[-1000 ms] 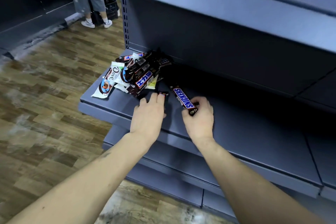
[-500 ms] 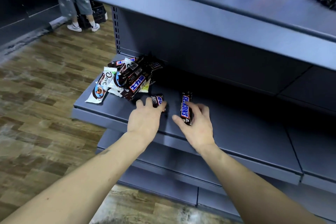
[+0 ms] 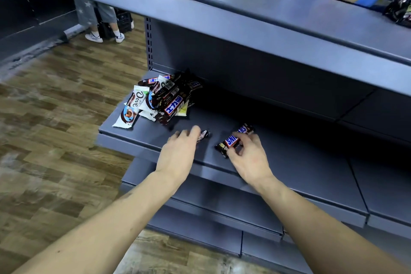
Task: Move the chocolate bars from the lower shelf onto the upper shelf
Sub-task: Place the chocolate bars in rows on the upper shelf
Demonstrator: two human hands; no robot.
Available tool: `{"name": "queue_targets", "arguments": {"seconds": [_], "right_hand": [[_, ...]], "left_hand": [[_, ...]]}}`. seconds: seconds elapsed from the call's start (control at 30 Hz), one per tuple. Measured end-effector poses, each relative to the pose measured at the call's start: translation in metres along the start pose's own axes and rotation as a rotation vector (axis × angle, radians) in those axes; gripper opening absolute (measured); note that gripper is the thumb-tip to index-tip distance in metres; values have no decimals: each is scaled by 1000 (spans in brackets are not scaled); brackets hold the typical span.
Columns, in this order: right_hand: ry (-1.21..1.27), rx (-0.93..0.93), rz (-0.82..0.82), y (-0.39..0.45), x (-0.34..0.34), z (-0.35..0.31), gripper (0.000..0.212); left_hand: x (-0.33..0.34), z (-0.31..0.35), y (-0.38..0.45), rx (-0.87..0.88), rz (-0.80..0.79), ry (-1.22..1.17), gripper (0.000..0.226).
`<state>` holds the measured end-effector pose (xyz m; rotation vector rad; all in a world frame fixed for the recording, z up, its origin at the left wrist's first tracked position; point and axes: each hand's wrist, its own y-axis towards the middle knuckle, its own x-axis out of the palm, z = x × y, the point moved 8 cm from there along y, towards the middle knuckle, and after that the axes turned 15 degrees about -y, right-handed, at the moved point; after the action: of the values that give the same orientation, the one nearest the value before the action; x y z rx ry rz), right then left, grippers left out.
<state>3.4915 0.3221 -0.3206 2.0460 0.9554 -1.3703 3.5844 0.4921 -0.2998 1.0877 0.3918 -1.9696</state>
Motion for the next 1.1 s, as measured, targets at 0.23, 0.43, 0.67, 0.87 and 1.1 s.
{"name": "queue_targets", "arguments": {"seconds": [0.23,0.43,0.67,0.87,1.1], "right_hand": [[-157,2,140,3,-6,10,46],[-206,-80,202,-8,-2,14,32],[-201,-4,213,-10,-9,24,39],[-95,58,143,-18,-17,31,29],[38,-57,220,-59,-64,38,30]], "left_hand": [[-4,-12,1,29,21,-285,27],[11,-12,-3,106,-52,-285,25],[4,-20,-4,27,14,-433,39],[-1,-23,-10,-56,28,-522,56],[-11,29,-53,76,15,-395,51]]}}
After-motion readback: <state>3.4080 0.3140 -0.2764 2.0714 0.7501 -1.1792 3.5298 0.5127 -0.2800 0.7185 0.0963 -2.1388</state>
